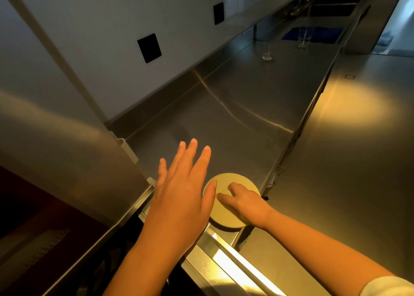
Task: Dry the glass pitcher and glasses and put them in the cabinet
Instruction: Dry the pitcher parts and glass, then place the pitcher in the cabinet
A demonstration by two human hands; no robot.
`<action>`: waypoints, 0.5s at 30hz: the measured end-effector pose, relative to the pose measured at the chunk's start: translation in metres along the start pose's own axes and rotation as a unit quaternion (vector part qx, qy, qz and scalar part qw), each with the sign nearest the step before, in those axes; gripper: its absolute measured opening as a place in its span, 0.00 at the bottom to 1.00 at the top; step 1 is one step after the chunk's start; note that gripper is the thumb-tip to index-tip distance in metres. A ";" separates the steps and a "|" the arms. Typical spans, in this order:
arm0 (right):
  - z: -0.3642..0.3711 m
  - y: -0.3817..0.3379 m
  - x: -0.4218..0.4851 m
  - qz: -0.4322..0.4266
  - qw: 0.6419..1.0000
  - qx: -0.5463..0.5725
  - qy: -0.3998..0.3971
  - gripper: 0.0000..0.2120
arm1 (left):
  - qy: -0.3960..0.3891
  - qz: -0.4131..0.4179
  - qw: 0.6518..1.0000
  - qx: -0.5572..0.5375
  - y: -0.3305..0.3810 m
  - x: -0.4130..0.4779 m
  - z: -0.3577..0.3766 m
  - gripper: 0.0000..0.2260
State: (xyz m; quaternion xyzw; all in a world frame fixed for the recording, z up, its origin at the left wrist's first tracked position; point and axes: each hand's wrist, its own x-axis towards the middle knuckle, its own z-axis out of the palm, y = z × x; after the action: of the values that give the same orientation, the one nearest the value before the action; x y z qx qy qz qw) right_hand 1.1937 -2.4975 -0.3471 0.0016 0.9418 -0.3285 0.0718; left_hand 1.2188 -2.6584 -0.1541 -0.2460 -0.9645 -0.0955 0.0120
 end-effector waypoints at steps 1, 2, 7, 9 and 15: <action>-0.005 -0.004 -0.001 0.013 1.000 0.014 0.005 0.20 | -0.002 0.001 1.000 0.005 0.000 0.001 0.000 0.27; -0.011 -0.008 -0.002 0.023 0.999 0.023 0.009 0.19 | -0.005 0.001 1.000 0.012 0.001 0.002 0.001 0.27; -0.048 -0.029 -0.013 0.037 0.999 0.019 -0.008 0.13 | -0.021 0.004 1.000 0.023 0.008 0.005 0.001 0.26; -0.065 -0.038 -0.019 0.023 1.000 -0.017 -0.003 0.12 | -0.023 0.002 0.999 0.026 0.011 0.006 -0.001 0.26; -0.104 -0.059 -0.034 -0.002 0.997 -0.075 0.028 0.16 | -0.019 0.002 0.999 0.033 0.017 0.006 -0.001 0.26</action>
State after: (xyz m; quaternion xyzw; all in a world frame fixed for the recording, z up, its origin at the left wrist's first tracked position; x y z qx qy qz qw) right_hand 1.2101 -2.4780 -0.2251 0.0033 0.9653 -0.2571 0.0449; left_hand 1.2221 -2.6408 -0.1498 -0.2490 -0.9667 -0.0588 0.0021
